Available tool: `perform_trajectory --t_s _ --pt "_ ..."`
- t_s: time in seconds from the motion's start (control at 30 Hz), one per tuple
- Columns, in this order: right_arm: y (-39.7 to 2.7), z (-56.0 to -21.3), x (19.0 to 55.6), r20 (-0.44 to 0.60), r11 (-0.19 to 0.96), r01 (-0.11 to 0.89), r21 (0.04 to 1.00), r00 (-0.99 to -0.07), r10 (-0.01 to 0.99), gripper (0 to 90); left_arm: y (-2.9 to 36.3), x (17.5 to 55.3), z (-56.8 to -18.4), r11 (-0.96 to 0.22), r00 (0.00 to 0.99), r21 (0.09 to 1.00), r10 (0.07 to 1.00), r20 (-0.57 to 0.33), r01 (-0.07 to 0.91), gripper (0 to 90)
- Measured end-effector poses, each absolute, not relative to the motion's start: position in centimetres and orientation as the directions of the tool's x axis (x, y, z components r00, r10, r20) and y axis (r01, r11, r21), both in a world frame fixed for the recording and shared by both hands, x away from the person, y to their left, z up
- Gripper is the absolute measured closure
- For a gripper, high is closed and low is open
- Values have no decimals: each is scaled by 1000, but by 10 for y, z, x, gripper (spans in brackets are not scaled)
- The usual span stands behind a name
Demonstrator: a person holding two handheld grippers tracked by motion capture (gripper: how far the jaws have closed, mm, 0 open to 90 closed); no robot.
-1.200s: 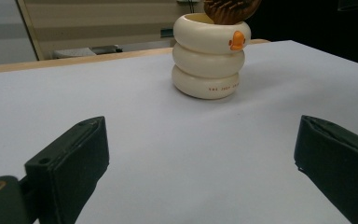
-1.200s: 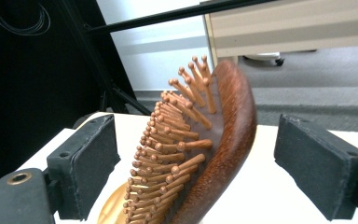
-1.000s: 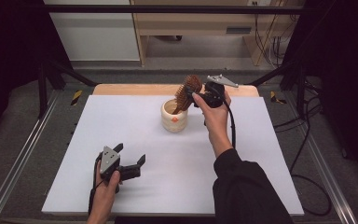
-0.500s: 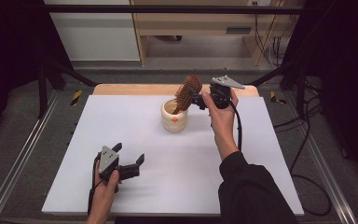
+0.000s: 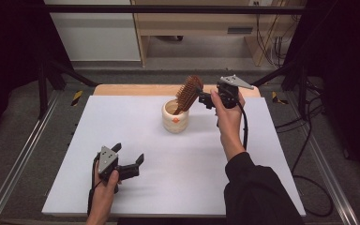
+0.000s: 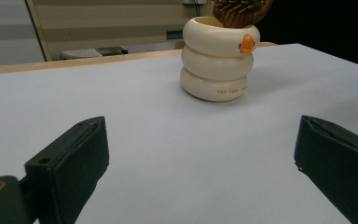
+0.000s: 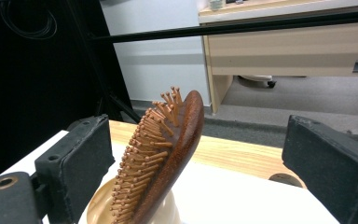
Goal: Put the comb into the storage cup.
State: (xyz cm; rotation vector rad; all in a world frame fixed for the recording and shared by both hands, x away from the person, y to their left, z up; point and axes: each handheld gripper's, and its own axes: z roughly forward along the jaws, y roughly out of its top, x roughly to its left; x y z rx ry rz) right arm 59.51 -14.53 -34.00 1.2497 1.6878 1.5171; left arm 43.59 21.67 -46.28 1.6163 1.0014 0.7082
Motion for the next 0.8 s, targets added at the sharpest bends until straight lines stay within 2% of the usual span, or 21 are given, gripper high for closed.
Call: perform_trajectory --t_s 0.8 --pt "-156 -324 574 181 -94 205 974 -462 868 74 224 437 -462 -77 459 963 887 -52 258 32"
